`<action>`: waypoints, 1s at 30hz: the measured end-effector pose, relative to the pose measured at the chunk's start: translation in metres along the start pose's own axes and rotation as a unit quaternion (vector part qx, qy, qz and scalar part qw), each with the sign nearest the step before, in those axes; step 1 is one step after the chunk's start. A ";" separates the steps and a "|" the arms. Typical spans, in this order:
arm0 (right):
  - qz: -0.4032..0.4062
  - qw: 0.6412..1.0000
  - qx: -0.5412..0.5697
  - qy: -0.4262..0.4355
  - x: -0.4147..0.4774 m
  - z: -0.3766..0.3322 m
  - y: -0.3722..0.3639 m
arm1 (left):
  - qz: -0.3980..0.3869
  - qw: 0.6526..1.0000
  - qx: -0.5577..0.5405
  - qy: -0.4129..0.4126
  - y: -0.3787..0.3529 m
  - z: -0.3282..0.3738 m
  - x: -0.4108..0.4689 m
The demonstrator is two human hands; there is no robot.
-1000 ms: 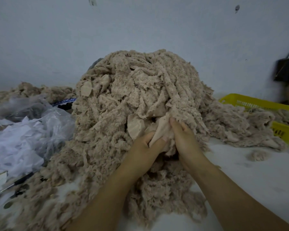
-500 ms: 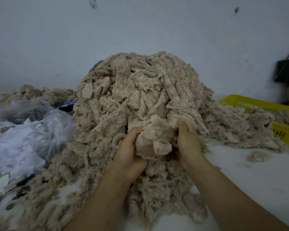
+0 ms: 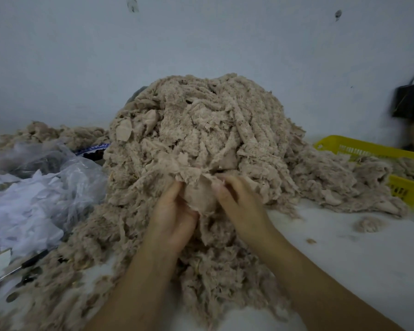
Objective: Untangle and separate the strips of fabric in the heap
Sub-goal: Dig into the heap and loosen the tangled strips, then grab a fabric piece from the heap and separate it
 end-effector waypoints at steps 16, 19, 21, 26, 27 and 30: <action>0.050 0.952 0.279 -0.115 0.006 0.003 0.019 | 0.029 0.927 0.363 -0.093 -0.010 0.009 -0.014; 0.046 0.970 0.227 -0.074 0.005 -0.001 0.024 | -0.086 0.823 0.552 -0.104 -0.021 -0.012 -0.019; 0.030 0.976 0.209 -0.052 0.004 -0.006 0.023 | -0.094 0.821 0.558 -0.076 -0.020 -0.018 -0.018; -0.032 0.997 0.071 -0.004 0.003 -0.005 0.014 | -0.027 0.928 0.365 -0.064 -0.011 0.001 -0.016; -0.058 0.998 0.035 0.001 0.003 -0.003 0.010 | -0.024 0.940 0.335 -0.059 -0.010 0.004 -0.015; -0.089 0.995 -0.046 0.004 0.002 0.002 0.003 | -0.001 0.970 0.241 -0.024 -0.011 0.005 -0.013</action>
Point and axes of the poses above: each hand's wrist, its own x-axis towards the middle knuckle, its own y-axis out of the back of the hand, z = x × y, the point moved 4 cm from there along x, towards the middle knuckle, and after that the axes turned 1 degree about z, right-handed, at the moved point
